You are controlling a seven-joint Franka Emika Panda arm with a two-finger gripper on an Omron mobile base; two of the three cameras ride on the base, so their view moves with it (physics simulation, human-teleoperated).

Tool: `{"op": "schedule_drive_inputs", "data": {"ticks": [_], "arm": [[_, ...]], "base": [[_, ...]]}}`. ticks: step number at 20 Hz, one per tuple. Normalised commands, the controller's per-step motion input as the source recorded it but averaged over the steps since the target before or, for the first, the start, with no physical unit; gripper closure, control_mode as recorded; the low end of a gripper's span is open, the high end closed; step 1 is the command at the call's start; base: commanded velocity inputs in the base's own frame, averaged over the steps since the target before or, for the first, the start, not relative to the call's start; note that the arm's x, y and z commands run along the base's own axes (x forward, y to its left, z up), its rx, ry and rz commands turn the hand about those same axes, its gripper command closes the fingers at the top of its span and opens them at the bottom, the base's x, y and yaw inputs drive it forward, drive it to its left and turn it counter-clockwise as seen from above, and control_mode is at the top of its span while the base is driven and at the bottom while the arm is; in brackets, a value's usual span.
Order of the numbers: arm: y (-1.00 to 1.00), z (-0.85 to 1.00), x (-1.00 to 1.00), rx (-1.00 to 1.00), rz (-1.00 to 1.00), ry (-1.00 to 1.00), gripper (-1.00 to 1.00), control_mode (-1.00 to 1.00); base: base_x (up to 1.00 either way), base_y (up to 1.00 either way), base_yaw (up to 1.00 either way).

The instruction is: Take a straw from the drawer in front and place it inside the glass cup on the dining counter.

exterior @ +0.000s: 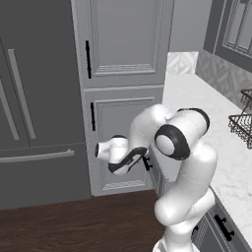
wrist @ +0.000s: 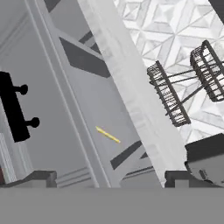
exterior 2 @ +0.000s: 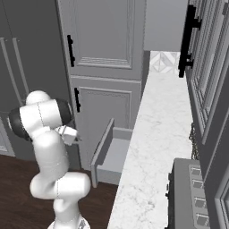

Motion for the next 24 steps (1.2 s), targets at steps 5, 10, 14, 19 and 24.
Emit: {"op": "schedule_drive_inputs", "data": {"ticks": [5,10,14,19,24], "arm": [[-0.35,0.89,0.0,0.31,-0.25,-0.08,-1.0,-1.0],[-0.63,0.31,0.0,0.36,-0.18,-0.16,-1.0,-1.0],[-0.66,0.04,0.0,0.42,-0.15,-0.16,-1.0,-1.0],[-0.48,0.0,0.02,0.45,-0.22,-0.06,-1.0,-1.0],[-0.11,-0.17,0.06,0.37,-0.21,0.0,-1.0,-1.0]], "base": [[0.0,0.0,0.0],[0.0,0.0,0.0],[0.0,0.0,0.0],[0.0,0.0,0.0],[0.0,0.0,0.0]]}}
